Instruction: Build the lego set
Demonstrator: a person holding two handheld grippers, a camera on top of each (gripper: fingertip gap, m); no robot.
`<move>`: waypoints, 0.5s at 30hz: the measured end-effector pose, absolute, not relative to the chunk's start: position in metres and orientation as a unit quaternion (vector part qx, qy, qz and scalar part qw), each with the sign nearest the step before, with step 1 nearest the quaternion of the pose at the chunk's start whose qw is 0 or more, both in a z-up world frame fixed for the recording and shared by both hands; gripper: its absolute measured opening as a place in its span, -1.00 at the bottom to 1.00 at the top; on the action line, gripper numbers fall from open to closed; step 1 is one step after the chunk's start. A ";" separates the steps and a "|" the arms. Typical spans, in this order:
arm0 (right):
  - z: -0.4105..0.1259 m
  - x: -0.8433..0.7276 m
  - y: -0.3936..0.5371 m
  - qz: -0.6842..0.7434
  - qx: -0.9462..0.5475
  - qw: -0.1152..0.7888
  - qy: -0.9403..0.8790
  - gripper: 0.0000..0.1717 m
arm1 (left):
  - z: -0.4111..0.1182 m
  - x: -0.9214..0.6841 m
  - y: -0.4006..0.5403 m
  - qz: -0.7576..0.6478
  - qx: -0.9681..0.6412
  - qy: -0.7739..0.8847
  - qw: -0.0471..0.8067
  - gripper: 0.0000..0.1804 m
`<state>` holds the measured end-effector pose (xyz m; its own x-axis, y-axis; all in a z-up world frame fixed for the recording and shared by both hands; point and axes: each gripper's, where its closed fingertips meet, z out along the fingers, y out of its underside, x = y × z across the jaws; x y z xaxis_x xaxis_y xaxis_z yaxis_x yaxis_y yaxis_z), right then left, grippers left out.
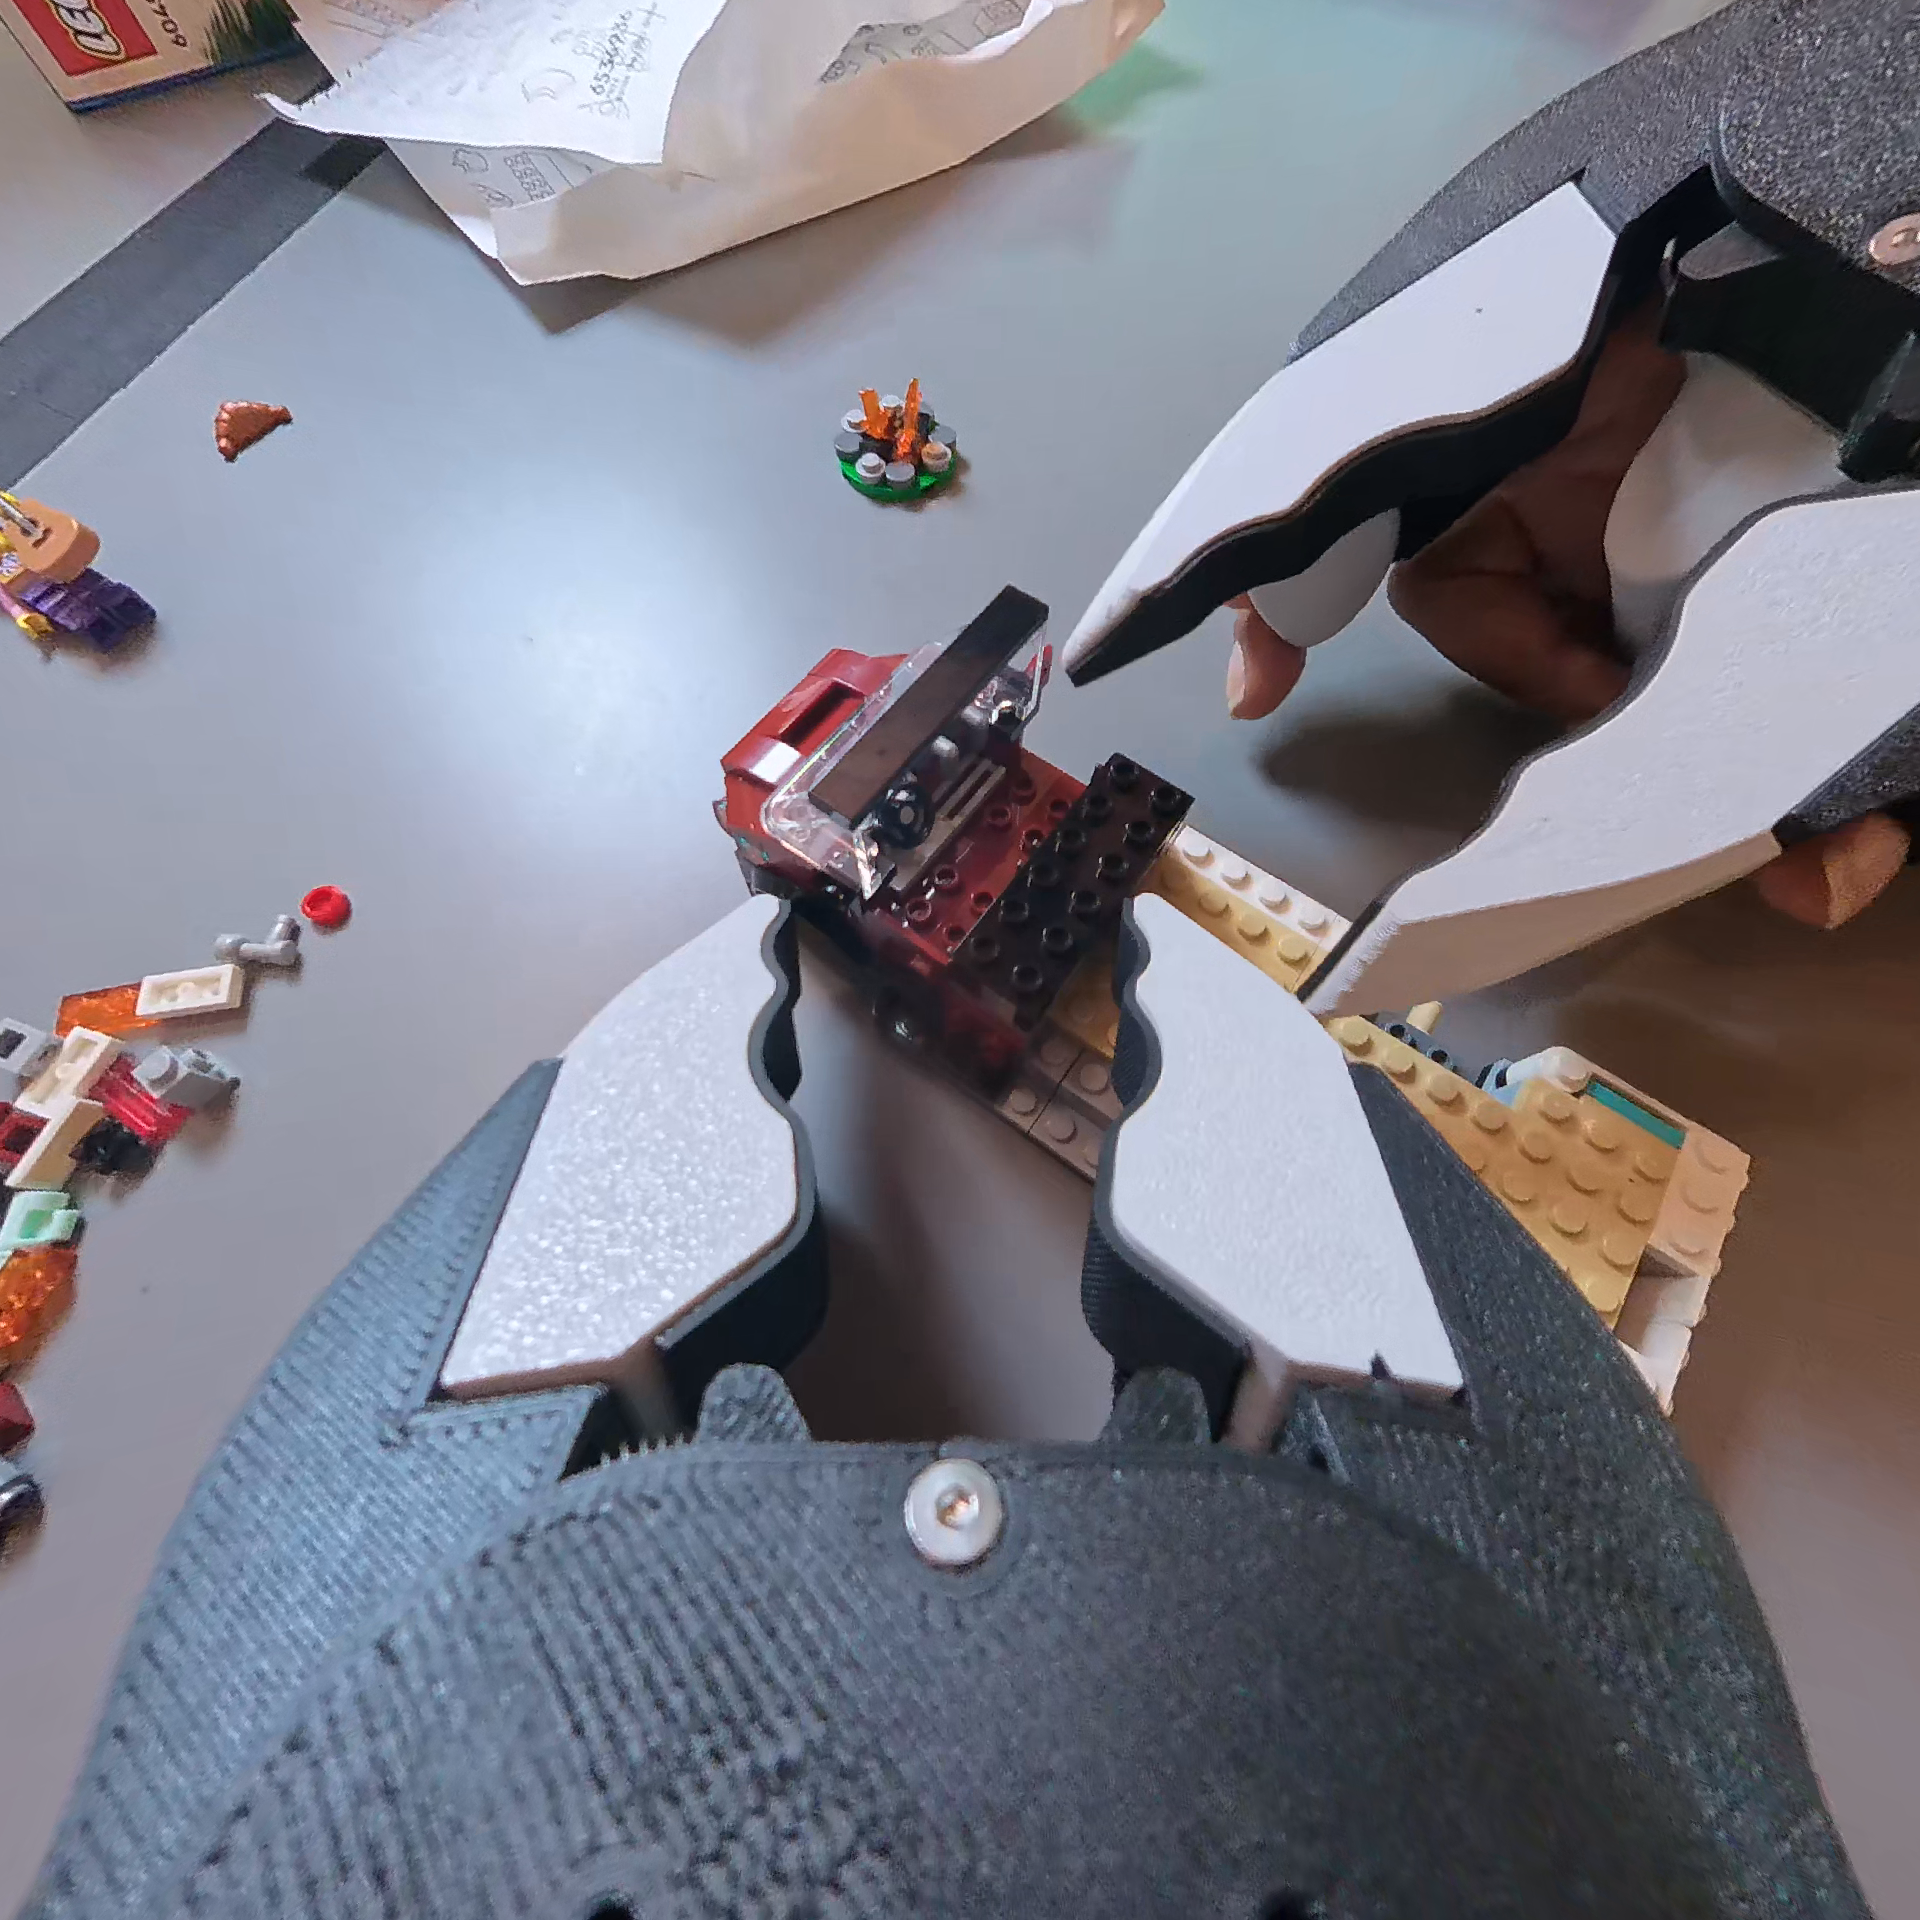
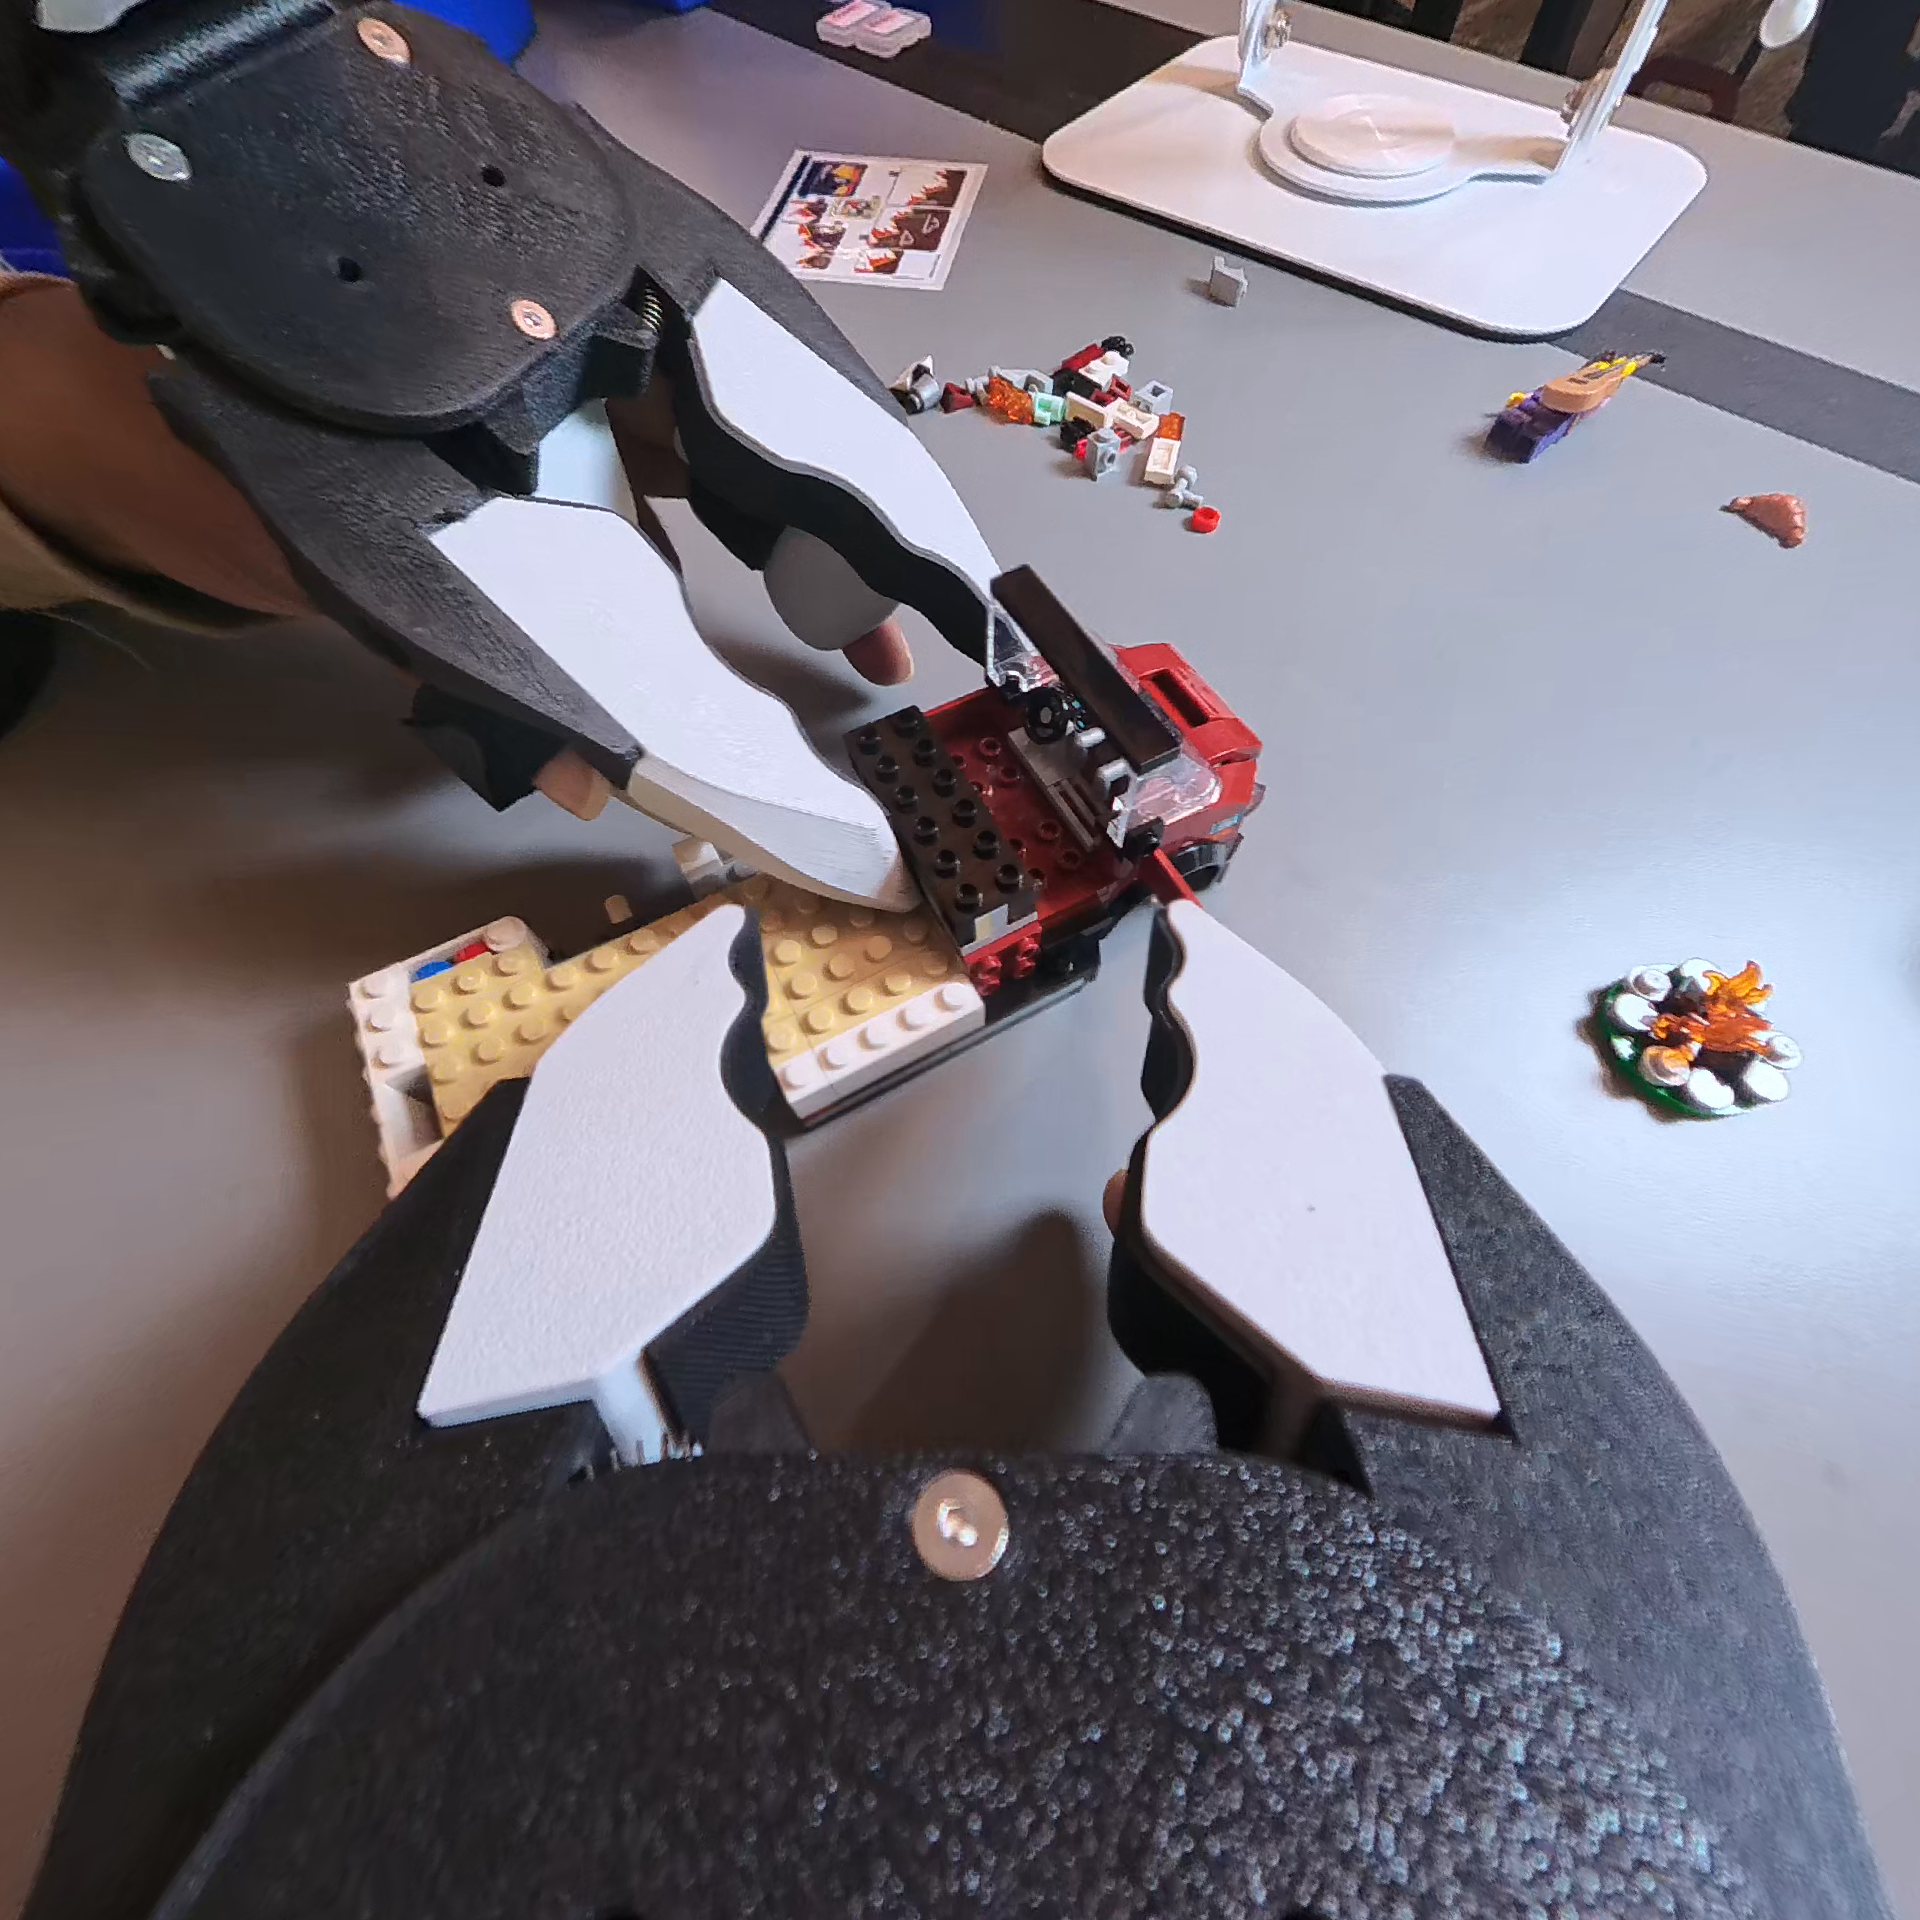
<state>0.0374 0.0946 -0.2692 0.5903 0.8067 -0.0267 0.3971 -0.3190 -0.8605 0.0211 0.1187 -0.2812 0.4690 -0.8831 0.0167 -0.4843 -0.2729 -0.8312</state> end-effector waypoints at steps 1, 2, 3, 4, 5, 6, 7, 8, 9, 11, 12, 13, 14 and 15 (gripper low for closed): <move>-0.269 0.037 0.095 0.233 -0.777 0.438 -0.386 -0.18 | -0.281 0.022 0.119 -0.249 -0.758 0.451 0.401 -0.35; -0.270 0.038 0.096 0.226 -0.780 0.438 -0.385 -0.17 | -0.281 0.022 0.119 -0.249 -0.756 0.453 0.401 -0.35; -0.271 0.039 0.096 0.221 -0.783 0.435 -0.385 -0.15 | -0.281 0.022 0.119 -0.250 -0.756 0.453 0.401 -0.35; -0.272 0.039 0.097 0.223 -0.785 0.433 -0.383 -0.13 | -0.281 0.022 0.119 -0.251 -0.756 0.452 0.401 -0.35; -0.271 0.040 0.098 0.228 -0.786 0.435 -0.377 -0.13 | -0.281 0.022 0.119 -0.252 -0.756 0.452 0.402 -0.35; -0.270 0.041 0.099 0.231 -0.787 0.437 -0.370 -0.12 | -0.281 0.022 0.119 -0.253 -0.756 0.451 0.402 -0.35; -0.269 0.043 0.101 0.234 -0.788 0.438 -0.365 -0.11 | -0.281 0.022 0.119 -0.252 -0.755 0.452 0.402 -0.35; -0.269 0.044 0.102 0.235 -0.789 0.437 -0.361 -0.10 | -0.281 0.022 0.119 -0.252 -0.755 0.453 0.402 -0.35; -0.269 0.044 0.103 0.237 -0.790 0.436 -0.359 -0.08 | -0.281 0.022 0.119 -0.253 -0.754 0.453 0.402 -0.35; -0.270 0.043 0.103 0.242 -0.791 0.432 -0.359 -0.07 | -0.281 0.022 0.120 -0.255 -0.753 0.454 0.402 -0.35; -0.270 0.043 0.103 0.242 -0.791 0.431 -0.360 -0.07 | -0.281 0.022 0.120 -0.256 -0.752 0.455 0.402 -0.35; -0.270 0.042 0.103 0.242 -0.791 0.430 -0.363 -0.07 | -0.281 0.022 0.120 -0.256 -0.752 0.455 0.402 -0.35; -0.271 0.041 0.102 0.241 -0.790 0.429 -0.366 -0.07 | -0.281 0.023 0.120 -0.257 -0.751 0.456 0.402 -0.35; -0.271 0.040 0.101 0.241 -0.788 0.429 -0.370 -0.08 | -0.281 0.023 0.120 -0.258 -0.751 0.456 0.402 -0.35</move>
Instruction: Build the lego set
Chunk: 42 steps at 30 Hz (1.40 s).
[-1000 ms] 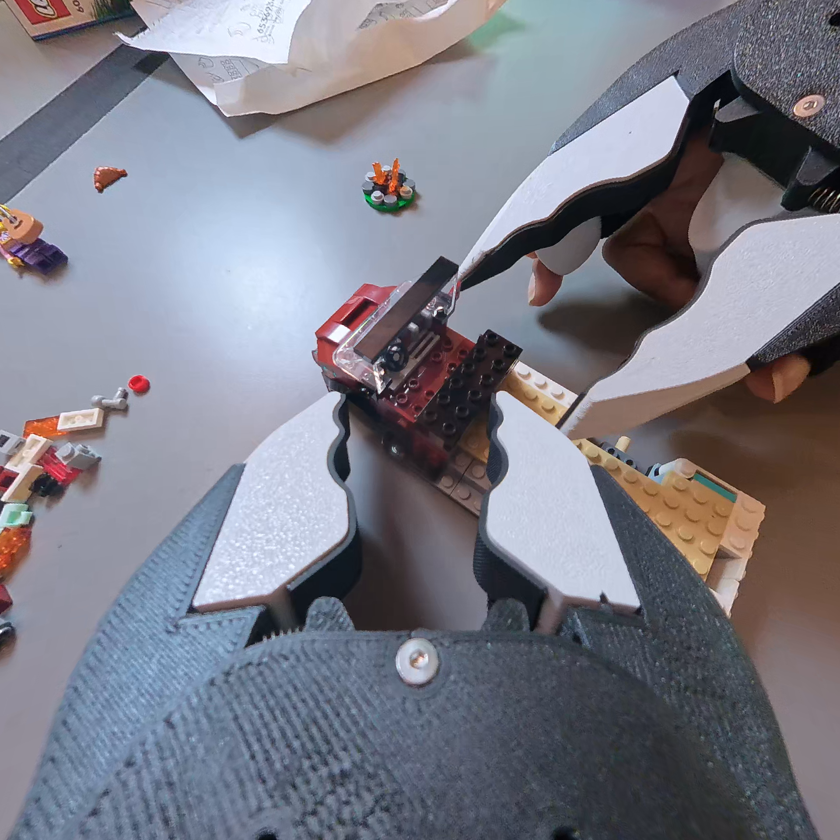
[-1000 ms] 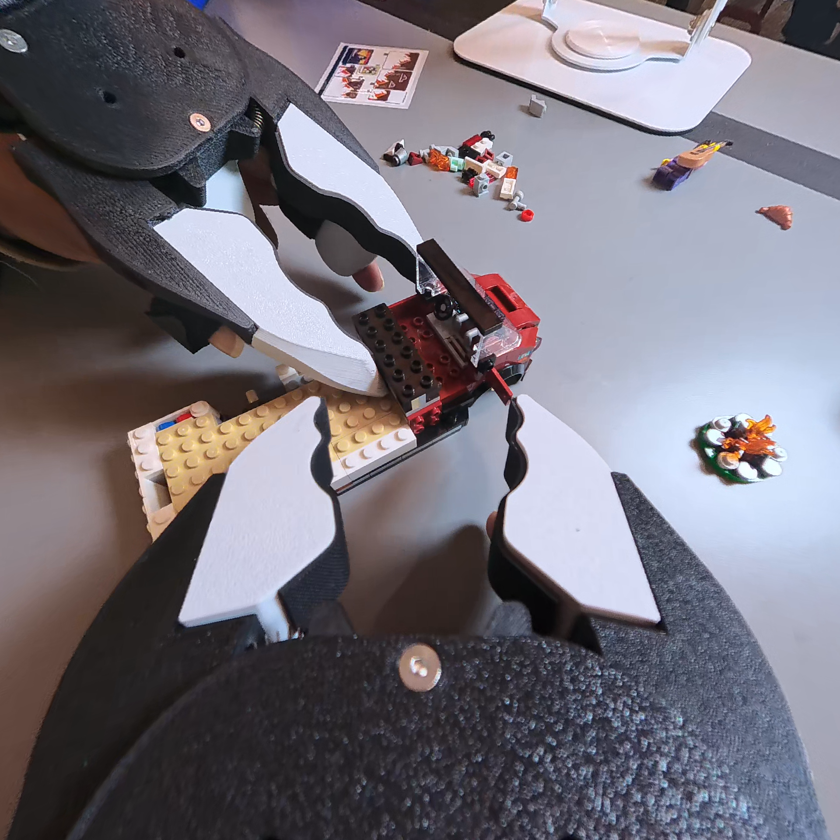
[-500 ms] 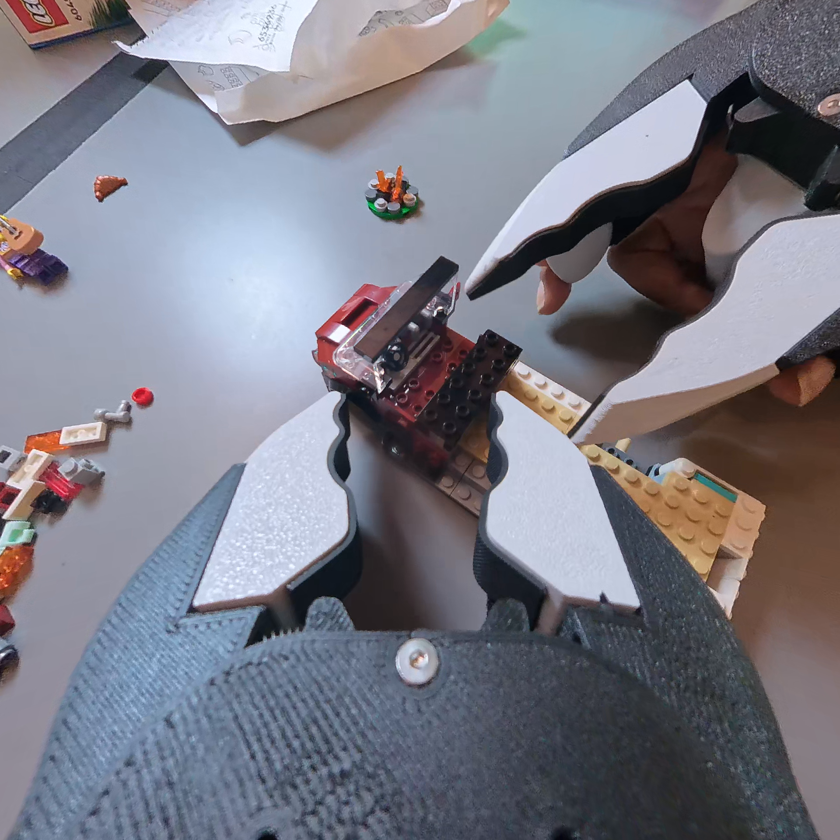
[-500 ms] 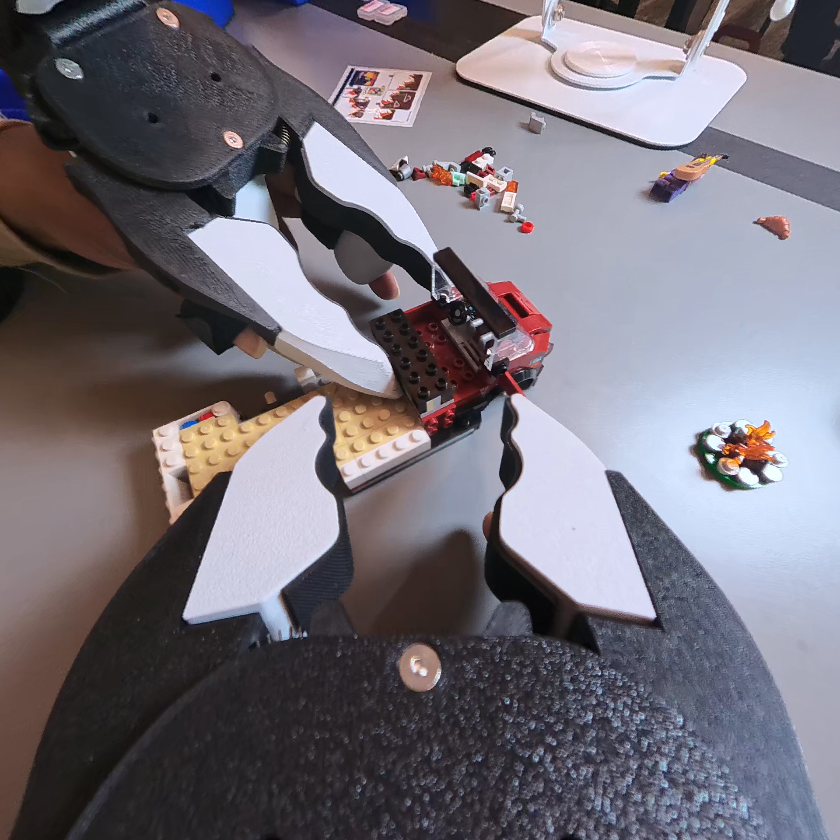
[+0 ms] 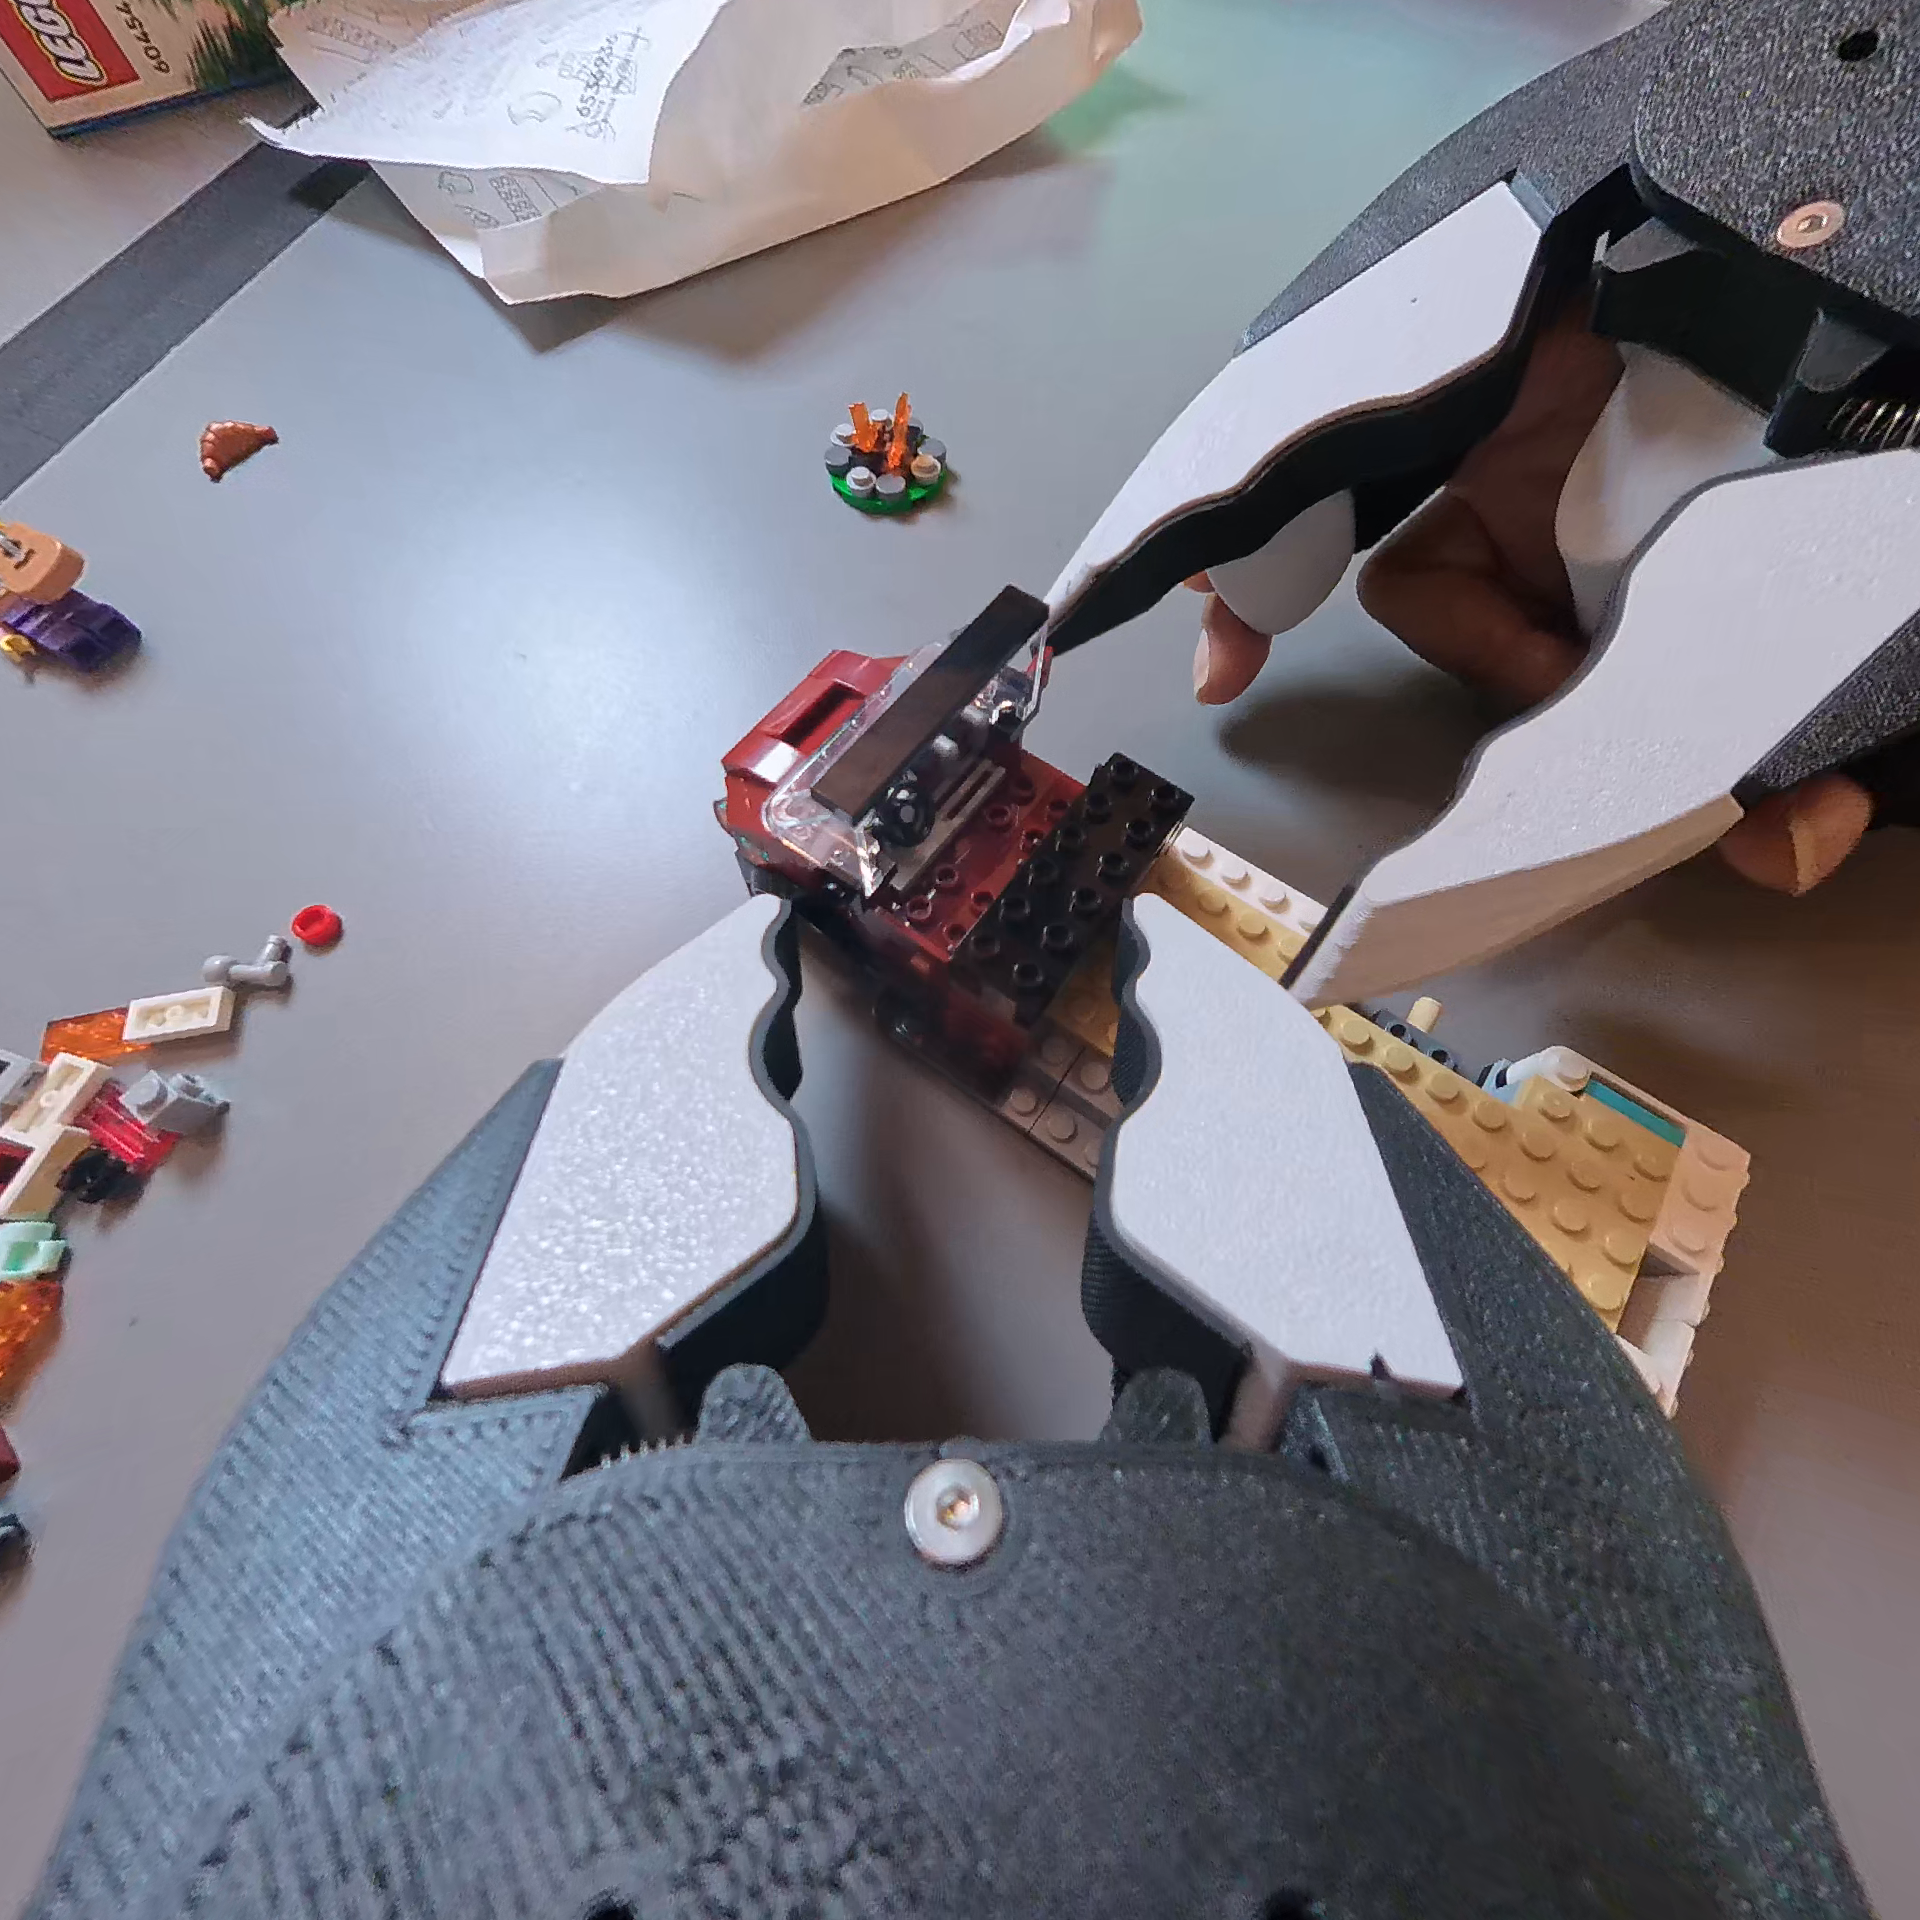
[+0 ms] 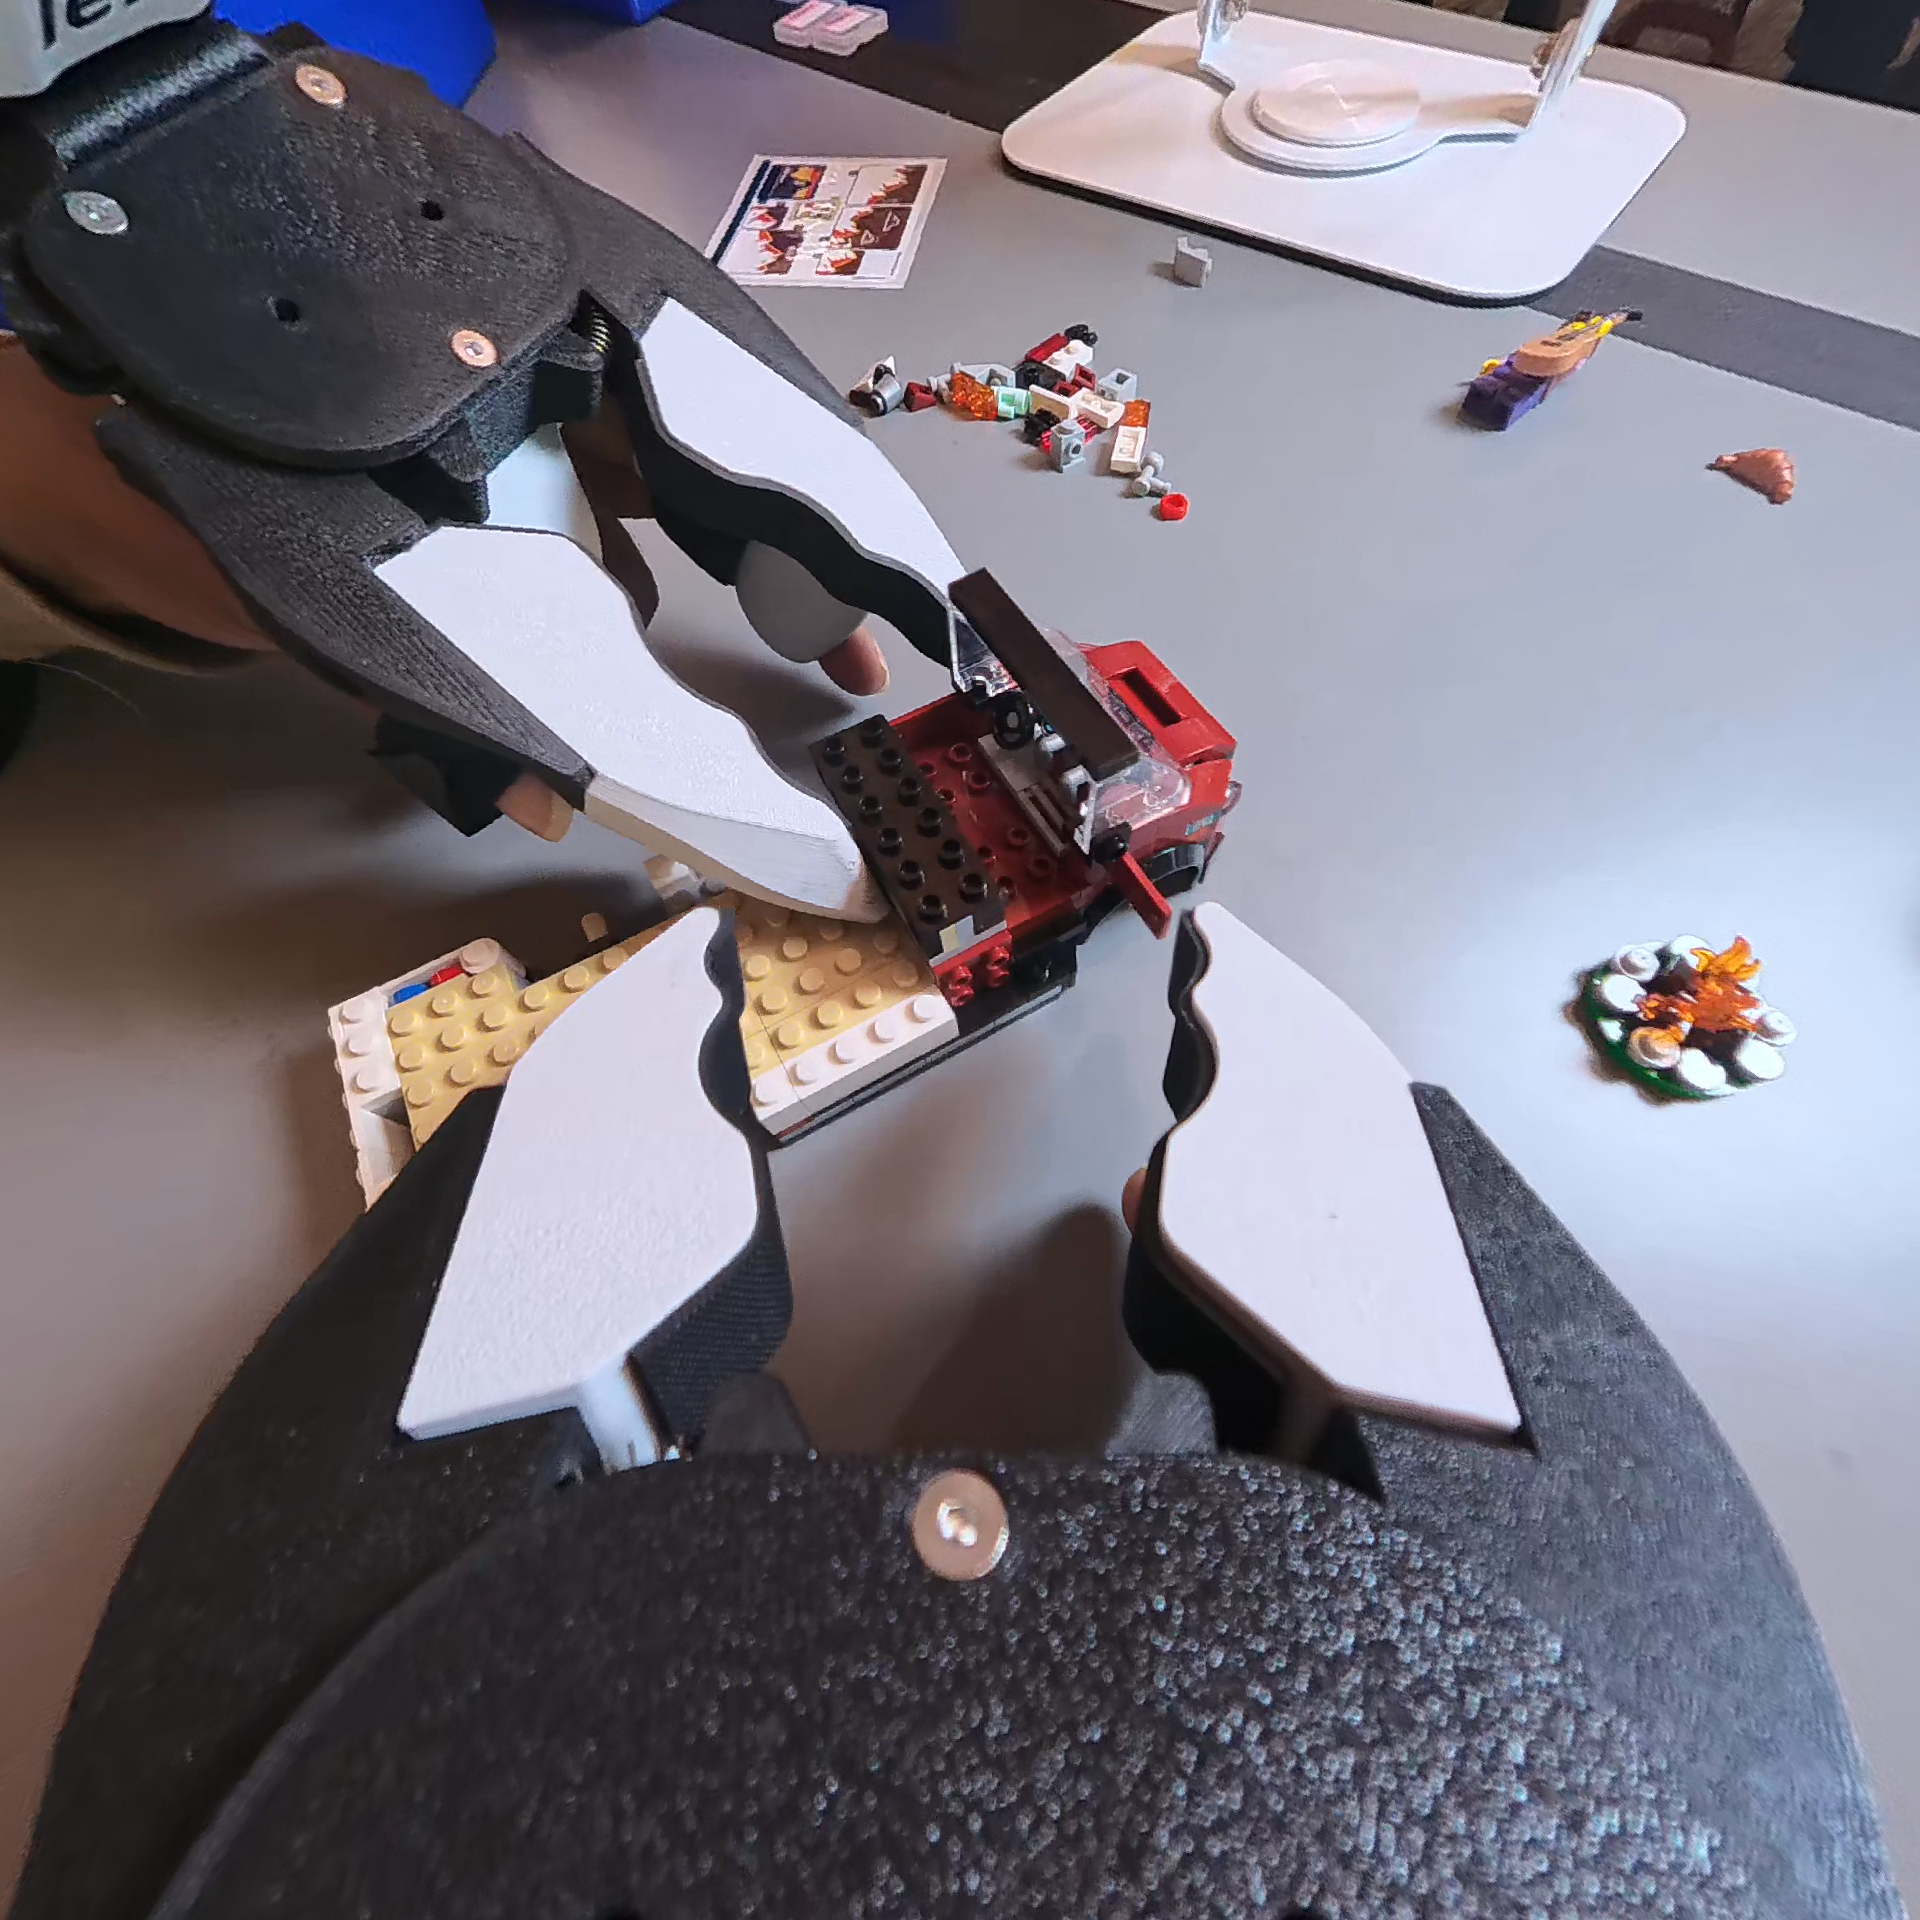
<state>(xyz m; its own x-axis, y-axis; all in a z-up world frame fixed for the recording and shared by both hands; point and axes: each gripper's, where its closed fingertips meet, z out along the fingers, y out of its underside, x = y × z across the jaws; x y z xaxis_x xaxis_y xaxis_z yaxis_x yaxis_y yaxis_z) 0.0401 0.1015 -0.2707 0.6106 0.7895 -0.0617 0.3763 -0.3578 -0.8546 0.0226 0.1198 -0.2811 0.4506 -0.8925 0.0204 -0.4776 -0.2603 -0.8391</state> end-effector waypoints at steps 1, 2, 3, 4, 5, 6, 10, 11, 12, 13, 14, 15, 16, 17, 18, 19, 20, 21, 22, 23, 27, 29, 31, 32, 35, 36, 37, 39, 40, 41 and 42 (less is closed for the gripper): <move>-0.271 0.039 0.101 0.240 -0.787 0.429 -0.373 -0.08 | -0.281 0.023 0.120 -0.258 -0.751 0.456 0.403 -0.35; -0.271 0.039 0.101 0.239 -0.787 0.429 -0.373 -0.07 | -0.281 0.023 0.120 -0.258 -0.751 0.456 0.403 -0.35; -0.271 0.039 0.101 0.240 -0.787 0.429 -0.373 -0.07 | -0.281 0.023 0.120 -0.258 -0.750 0.456 0.404 -0.35; -0.271 0.039 0.100 0.241 -0.787 0.429 -0.373 -0.07 | -0.281 0.023 0.120 -0.258 -0.750 0.455 0.404 -0.35; -0.271 0.039 0.100 0.241 -0.787 0.428 -0.373 -0.07 | -0.281 0.023 0.120 -0.258 -0.751 0.454 0.404 -0.35; -0.271 0.039 0.100 0.241 -0.786 0.429 -0.374 -0.07 | -0.281 0.023 0.120 -0.257 -0.751 0.454 0.405 -0.35; -0.271 0.040 0.097 0.237 -0.785 0.429 -0.379 -0.07 | -0.281 0.023 0.119 -0.258 -0.751 0.454 0.404 -0.35; -0.271 0.040 0.097 0.237 -0.785 0.429 -0.380 -0.08 | -0.281 0.023 0.119 -0.259 -0.751 0.454 0.404 -0.35; -0.271 0.041 0.096 0.237 -0.784 0.429 -0.380 -0.09 | -0.281 0.023 0.119 -0.258 -0.751 0.454 0.404 -0.35; -0.271 0.041 0.096 0.237 -0.784 0.429 -0.381 -0.09 | -0.281 0.023 0.119 -0.257 -0.751 0.453 0.404 -0.35; -0.271 0.041 0.095 0.237 -0.784 0.429 -0.382 -0.10 | -0.281 0.023 0.119 -0.257 -0.752 0.453 0.404 -0.35; -0.271 0.041 0.095 0.236 -0.783 0.429 -0.383 -0.10 | -0.281 0.023 0.119 -0.257 -0.752 0.453 0.404 -0.35; -0.271 0.041 0.095 0.236 -0.783 0.429 -0.383 -0.10 | -0.281 0.023 0.119 -0.257 -0.752 0.453 0.404 -0.35; -0.272 0.041 0.094 0.236 -0.783 0.429 -0.384 -0.10 | -0.281 0.023 0.119 -0.258 -0.752 0.452 0.404 -0.35; -0.272 0.041 0.094 0.234 -0.782 0.429 -0.386 -0.10 | -0.281 0.023 0.119 -0.258 -0.752 0.452 0.404 -0.35; -0.272 0.041 0.093 0.233 -0.782 0.429 -0.387 -0.10 | -0.281 0.024 0.119 -0.258 -0.752 0.452 0.404 -0.35; -0.272 0.041 0.093 0.232 -0.782 0.429 -0.388 -0.10 | -0.281 0.024 0.119 -0.259 -0.752 0.452 0.404 -0.35; -0.272 0.041 0.092 0.231 -0.782 0.429 -0.389 -0.10 | -0.281 0.024 0.119 -0.259 -0.752 0.452 0.404 -0.35; -0.272 0.041 0.092 0.231 -0.781 0.429 -0.390 -0.10 | -0.281 0.024 0.119 -0.259 -0.752 0.452 0.404 -0.35; -0.272 0.040 0.091 0.232 -0.781 0.429 -0.391 -0.10 | -0.281 0.024 0.119 -0.259 -0.752 0.452 0.404 -0.35; -0.272 0.040 0.089 0.234 -0.778 0.427 -0.397 -0.11 | -0.281 0.024 0.119 -0.258 -0.752 0.451 0.405 -0.35; -0.272 0.039 0.087 0.234 -0.776 0.427 -0.401 -0.12 | -0.281 0.024 0.119 -0.259 -0.753 0.450 0.405 -0.35; -0.272 0.038 0.085 0.233 -0.774 0.427 -0.405 -0.12 | -0.282 0.024 0.119 -0.259 -0.753 0.450 0.405 -0.35; -0.272 0.038 0.085 0.233 -0.774 0.427 -0.406 -0.12 | -0.282 0.024 0.119 -0.259 -0.752 0.450 0.405 -0.35; -0.272 0.037 0.083 0.235 -0.771 0.426 -0.411 -0.13 | -0.282 0.024 0.119 -0.258 -0.753 0.449 0.406 -0.35; -0.272 0.037 0.083 0.236 -0.770 0.426 -0.413 -0.13 | -0.281 0.024 0.119 -0.258 -0.753 0.449 0.406 -0.35; -0.272 0.036 0.082 0.237 -0.768 0.425 -0.416 -0.14 | -0.281 0.024 0.119 -0.257 -0.753 0.449 0.406 -0.35; -0.272 0.034 0.080 0.239 -0.766 0.424 -0.420 -0.15 | -0.281 0.024 0.119 -0.257 -0.754 0.448 0.406 -0.35; -0.272 0.034 0.080 0.239 -0.766 0.424 -0.420 -0.15 | -0.281 0.024 0.118 -0.257 -0.754 0.448 0.406 -0.35; -0.272 0.034 0.080 0.239 -0.766 0.424 -0.421 -0.15 | -0.281 0.024 0.118 -0.257 -0.754 0.448 0.406 -0.35; -0.272 0.034 0.080 0.240 -0.765 0.424 -0.421 -0.15 | -0.281 0.024 0.118 -0.258 -0.754 0.448 0.406 -0.35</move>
